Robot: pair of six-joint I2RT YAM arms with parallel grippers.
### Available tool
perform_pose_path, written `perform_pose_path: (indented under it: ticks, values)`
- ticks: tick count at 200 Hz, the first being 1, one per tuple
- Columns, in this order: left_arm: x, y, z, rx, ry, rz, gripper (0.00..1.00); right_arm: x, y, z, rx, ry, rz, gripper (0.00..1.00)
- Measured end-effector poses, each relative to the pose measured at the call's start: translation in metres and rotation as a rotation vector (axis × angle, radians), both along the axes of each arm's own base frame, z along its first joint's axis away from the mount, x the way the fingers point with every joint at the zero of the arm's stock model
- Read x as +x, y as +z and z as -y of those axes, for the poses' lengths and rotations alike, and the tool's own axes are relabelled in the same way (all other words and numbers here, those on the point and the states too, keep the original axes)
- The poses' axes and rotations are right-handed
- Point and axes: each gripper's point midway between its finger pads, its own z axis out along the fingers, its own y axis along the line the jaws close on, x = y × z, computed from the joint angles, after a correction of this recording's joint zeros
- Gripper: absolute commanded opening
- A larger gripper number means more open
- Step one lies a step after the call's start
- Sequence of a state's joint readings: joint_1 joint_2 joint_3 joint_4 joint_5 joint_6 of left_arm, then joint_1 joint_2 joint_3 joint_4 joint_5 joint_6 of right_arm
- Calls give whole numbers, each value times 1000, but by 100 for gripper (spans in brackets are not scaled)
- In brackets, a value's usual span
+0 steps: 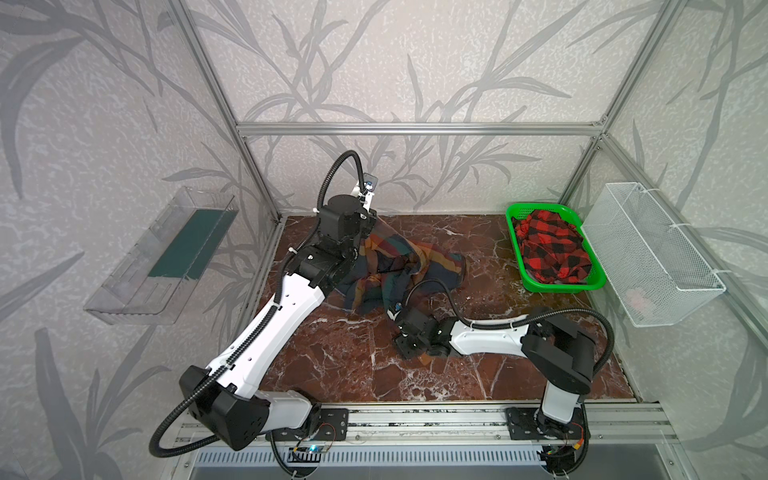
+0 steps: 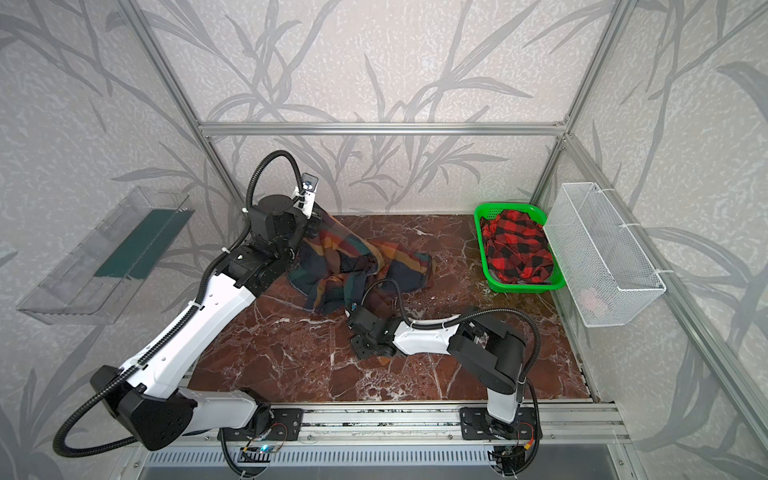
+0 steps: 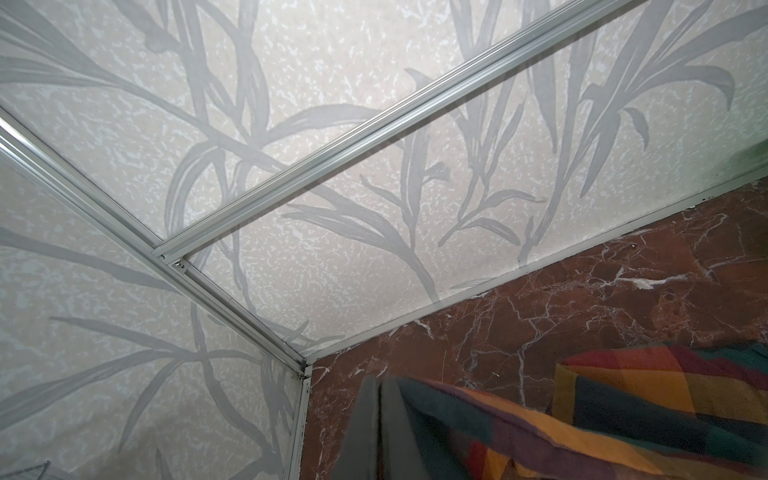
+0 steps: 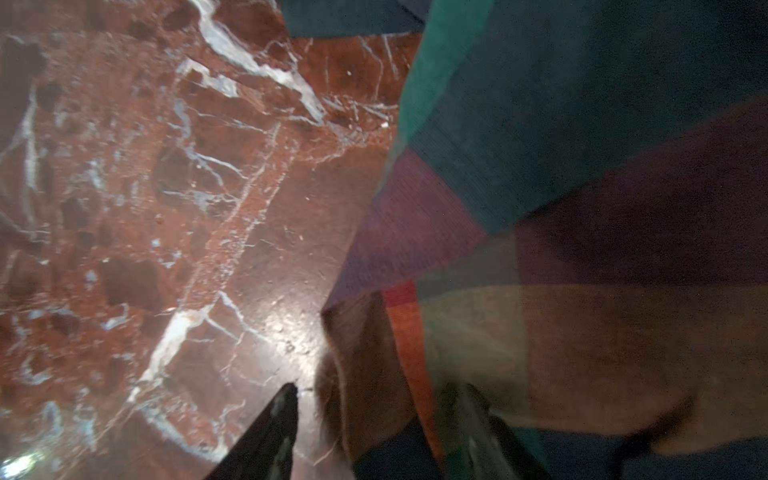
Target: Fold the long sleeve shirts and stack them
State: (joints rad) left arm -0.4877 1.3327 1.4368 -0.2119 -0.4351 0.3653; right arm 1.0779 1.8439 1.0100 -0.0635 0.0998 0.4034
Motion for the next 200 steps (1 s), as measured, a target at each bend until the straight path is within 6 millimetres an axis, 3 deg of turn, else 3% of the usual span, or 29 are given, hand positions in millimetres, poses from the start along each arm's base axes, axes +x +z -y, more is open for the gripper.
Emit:
perform_pose_path:
  ticks: [22, 63, 97, 127, 148, 163, 183, 200]
  values:
    - [0, 0, 0, 0, 0, 0, 0, 7, 2, -2, -8, -17, 29, 28]
    - [0, 1, 0, -1, 0, 1, 0, 18, 4, 12, -54, -64, 74, 0]
    - [-1, 2, -1, -3, 0, 6, 0, 37, 29, 52, -13, -153, 98, 0]
    - [-1, 2, -1, -3, 0, 6, 0, 58, 86, 88, 75, -245, 188, 0]
    - [-1, 2, 0, -3, -5, 6, 0, 71, 145, 116, 172, -303, 276, 0]
    - [0, 6, 1, -6, -13, 10, 0, 84, 189, 152, 226, -377, 353, 0]
    - [4, 24, 6, -27, -31, 40, 0, 101, 249, 201, 267, -483, 456, 0]
    - [11, 54, 15, -66, -60, 93, 0, 114, 301, 236, 296, -562, 542, 0]
